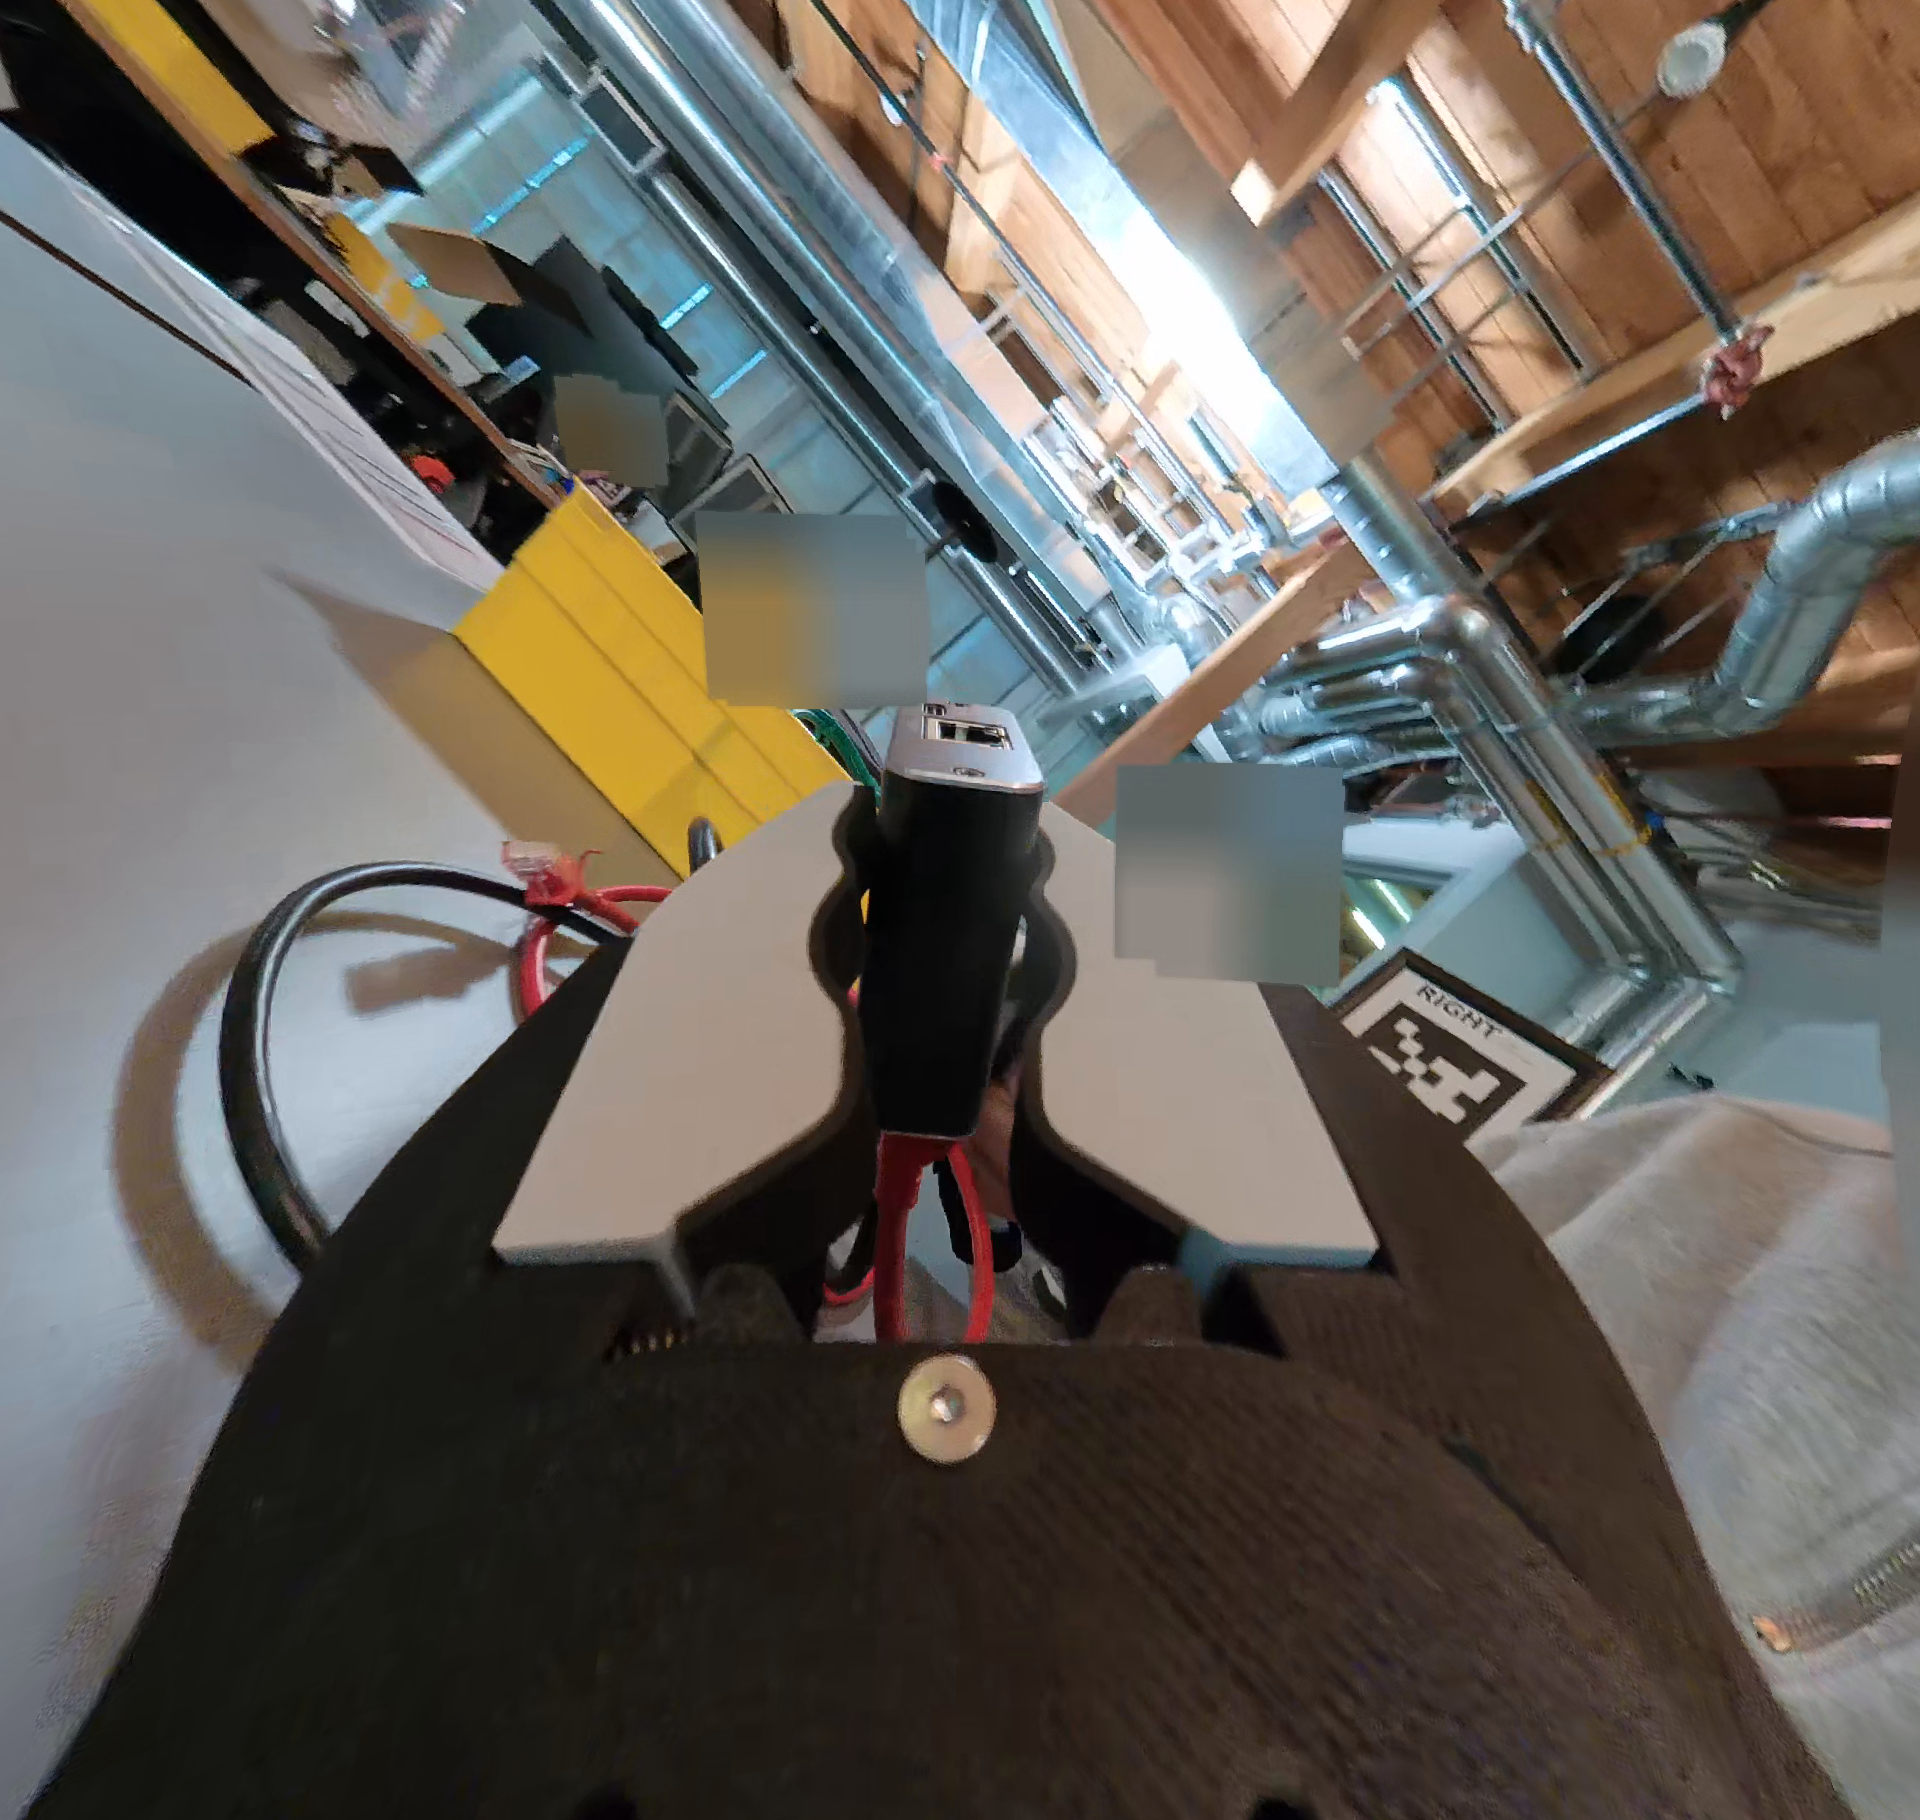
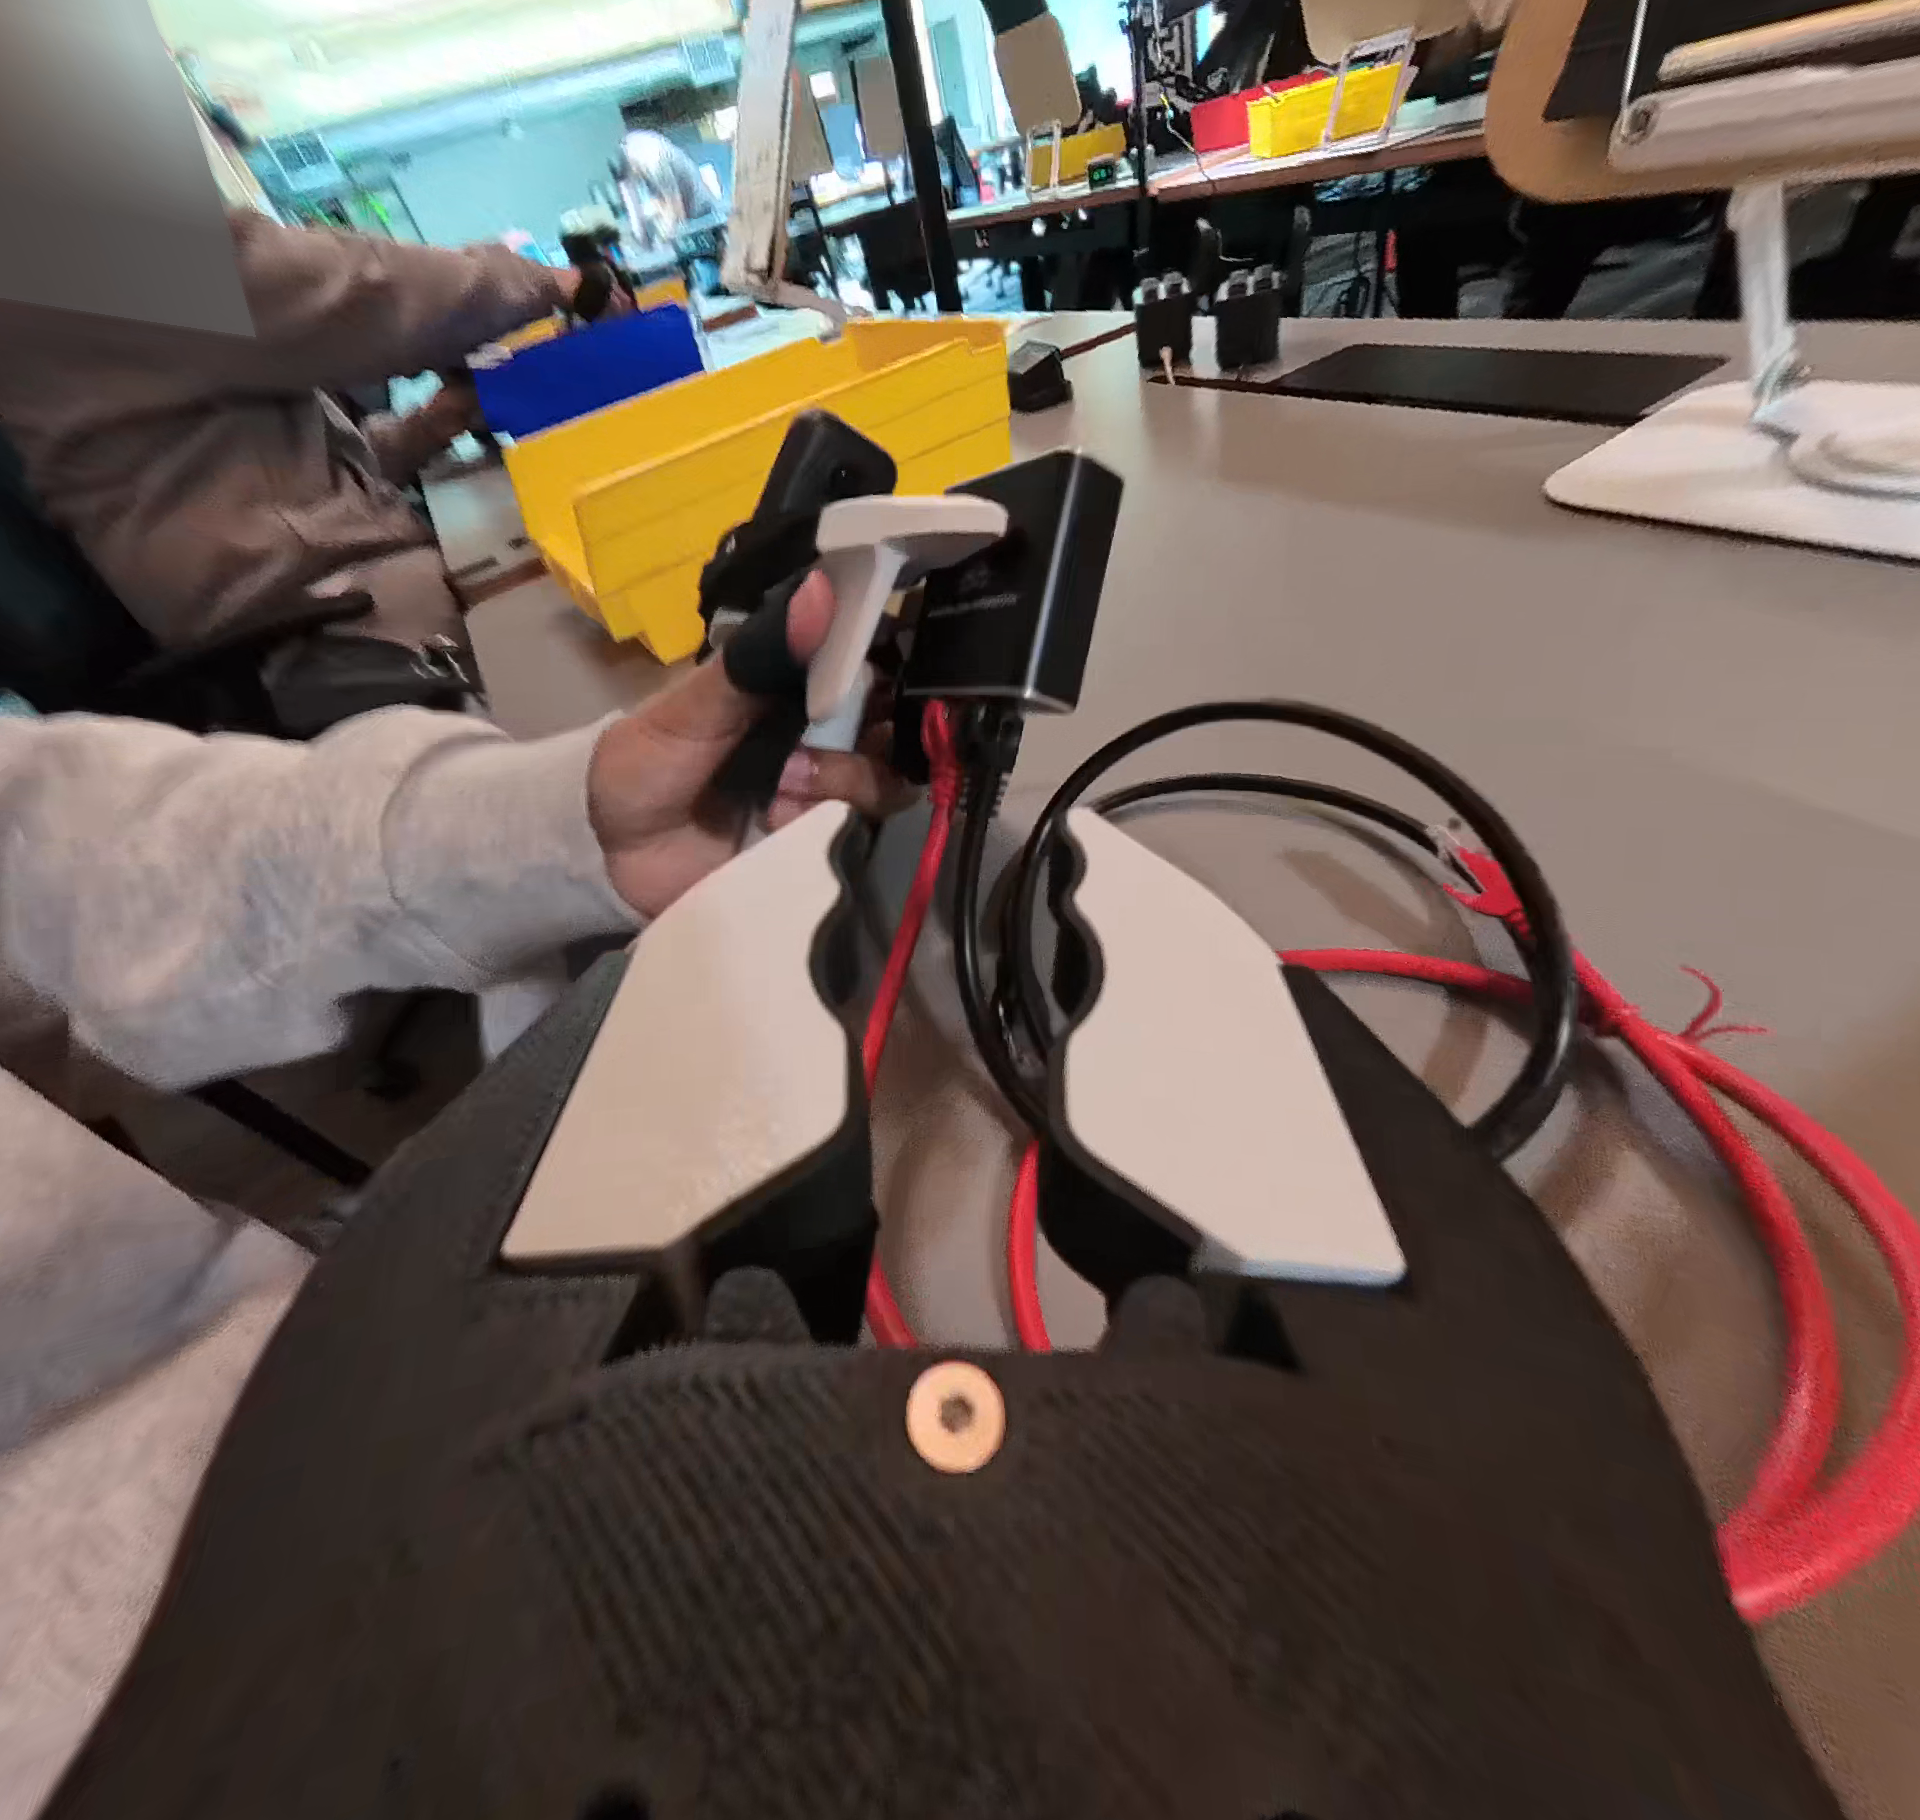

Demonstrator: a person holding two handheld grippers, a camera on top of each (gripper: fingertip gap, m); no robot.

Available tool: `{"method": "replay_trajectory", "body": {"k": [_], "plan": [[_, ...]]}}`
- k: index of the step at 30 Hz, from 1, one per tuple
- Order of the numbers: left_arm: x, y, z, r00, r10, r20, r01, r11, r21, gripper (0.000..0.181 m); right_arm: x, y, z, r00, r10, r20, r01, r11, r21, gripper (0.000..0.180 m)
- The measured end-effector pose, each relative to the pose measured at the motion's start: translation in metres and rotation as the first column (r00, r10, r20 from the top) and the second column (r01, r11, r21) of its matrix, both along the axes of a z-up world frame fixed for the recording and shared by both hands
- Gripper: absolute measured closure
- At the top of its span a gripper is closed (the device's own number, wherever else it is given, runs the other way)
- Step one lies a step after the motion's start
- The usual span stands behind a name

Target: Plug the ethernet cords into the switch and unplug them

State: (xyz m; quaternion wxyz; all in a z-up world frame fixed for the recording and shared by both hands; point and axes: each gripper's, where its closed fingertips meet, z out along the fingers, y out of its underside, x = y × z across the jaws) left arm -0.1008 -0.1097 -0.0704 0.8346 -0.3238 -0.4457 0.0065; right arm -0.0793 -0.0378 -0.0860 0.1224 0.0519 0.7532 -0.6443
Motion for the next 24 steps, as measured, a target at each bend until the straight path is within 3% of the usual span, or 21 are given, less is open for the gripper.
{"method": "replay_trajectory", "body": {"k": [3,5,11,16,17,18,20,24], "plan": [[0.002,0.013,0.003,0.999,-0.036,-0.027,0.035,0.999,-0.02,0.155,-0.005,-0.001,-0.011,0.992,0.01,0.125,-0.017,0.998,0.061,0.144],[0.002,0.02,0.003,0.998,-0.05,-0.037,0.049,0.998,-0.04,0.155,-0.007,-0.003,-0.018,0.992,0.003,0.126,-0.015,0.995,0.095,0.146],[0.004,0.033,0.005,0.994,-0.092,-0.059,0.09,0.995,-0.035,0.155,-0.004,-0.01,-0.039,0.993,0.042,-0.11,-0.018,0.978,0.209,0.141],[0.003,0.029,0.005,0.994,-0.088,-0.059,0.088,0.996,0.003,0.154,0.003,-0.02,-0.044,0.901,0.089,-0.425,0.013,0.973,0.232,0.153],[0.004,0.026,0.006,0.993,-0.094,-0.068,0.096,0.995,0.031,0.154,0.007,-0.022,-0.043,0.885,0.106,-0.453,-0.001,0.974,0.225,0.171],[0.004,0.024,0.007,0.993,-0.095,-0.07,0.098,0.994,0.046,0.154,0.011,-0.024,-0.041,0.881,0.117,-0.458,-0.016,0.976,0.218,0.18],[0.005,0.023,0.006,0.994,-0.083,-0.071,0.085,0.996,0.032,0.155,0.013,-0.026,-0.041,0.894,0.134,-0.428,-0.041,0.974,0.221,0.18],[0.005,0.025,0.008,0.994,-0.071,-0.081,0.07,0.997,-0.008,0.155,0.01,-0.025,-0.037,0.935,0.151,-0.321,-0.085,0.974,0.209,0.165]]}}
